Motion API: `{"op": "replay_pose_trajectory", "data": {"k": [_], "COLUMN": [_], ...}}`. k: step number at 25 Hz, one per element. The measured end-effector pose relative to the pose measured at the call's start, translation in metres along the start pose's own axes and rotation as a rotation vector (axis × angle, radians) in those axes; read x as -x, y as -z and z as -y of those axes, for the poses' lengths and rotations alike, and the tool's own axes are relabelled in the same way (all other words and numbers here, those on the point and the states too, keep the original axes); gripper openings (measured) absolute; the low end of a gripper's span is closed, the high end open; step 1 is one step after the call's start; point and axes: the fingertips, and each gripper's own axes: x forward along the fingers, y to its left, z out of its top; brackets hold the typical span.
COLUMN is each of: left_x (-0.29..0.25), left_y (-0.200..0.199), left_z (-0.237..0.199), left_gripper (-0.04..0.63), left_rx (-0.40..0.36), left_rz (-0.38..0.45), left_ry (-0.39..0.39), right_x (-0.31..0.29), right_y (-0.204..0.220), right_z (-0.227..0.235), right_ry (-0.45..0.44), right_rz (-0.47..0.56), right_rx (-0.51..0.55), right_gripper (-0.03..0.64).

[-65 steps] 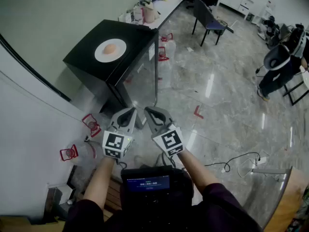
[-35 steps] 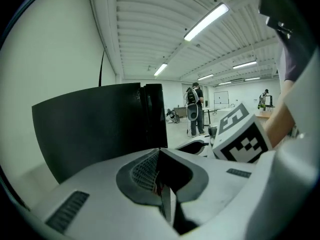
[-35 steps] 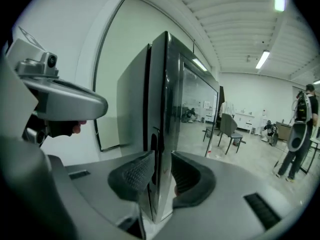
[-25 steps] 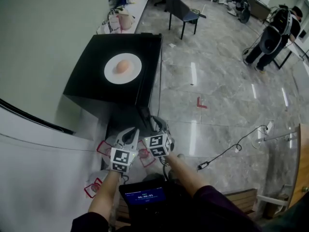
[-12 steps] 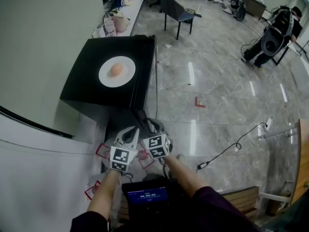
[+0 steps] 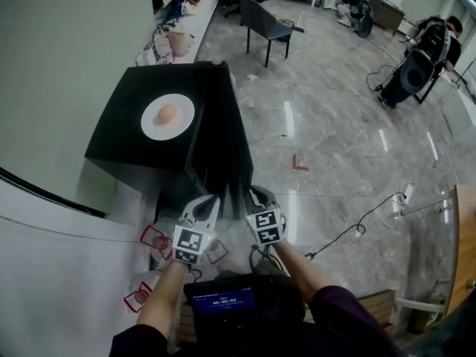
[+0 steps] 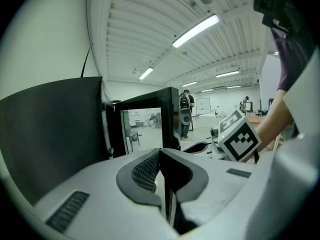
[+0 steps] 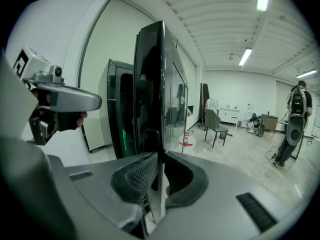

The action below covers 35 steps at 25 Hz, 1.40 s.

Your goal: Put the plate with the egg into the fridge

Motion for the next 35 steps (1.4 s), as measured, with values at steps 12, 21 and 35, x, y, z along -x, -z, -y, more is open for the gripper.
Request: {"op": "replay_pose_trajectory", "data": {"k": [12, 21, 35], "left_x": [-0.065, -0.089, -0.150], "left_y": [-0.067, -0.075, -0.091], "left_z": [0.046, 0.064, 0.098], "left_gripper": [0.009, 0.009, 0.009], "left_rx": [-0.088, -0.102, -0.092], "left_rz": [0.055, 0.056, 0.066], "left_ry": [0.134, 0.164, 0.183], "right_x": [0.008, 0.037, 0.105], "right_y": [0.011, -0.013, -0.067], "right_z": [0.041, 0.058, 0.139], "right_ry": [-0.073, 0.006, 0.180], "right_rz": [-0.006, 0.086, 0.227], "right_rx": [0.013, 0.098, 0.167], "right_gripper": [0.046, 0.046, 0.009]}}
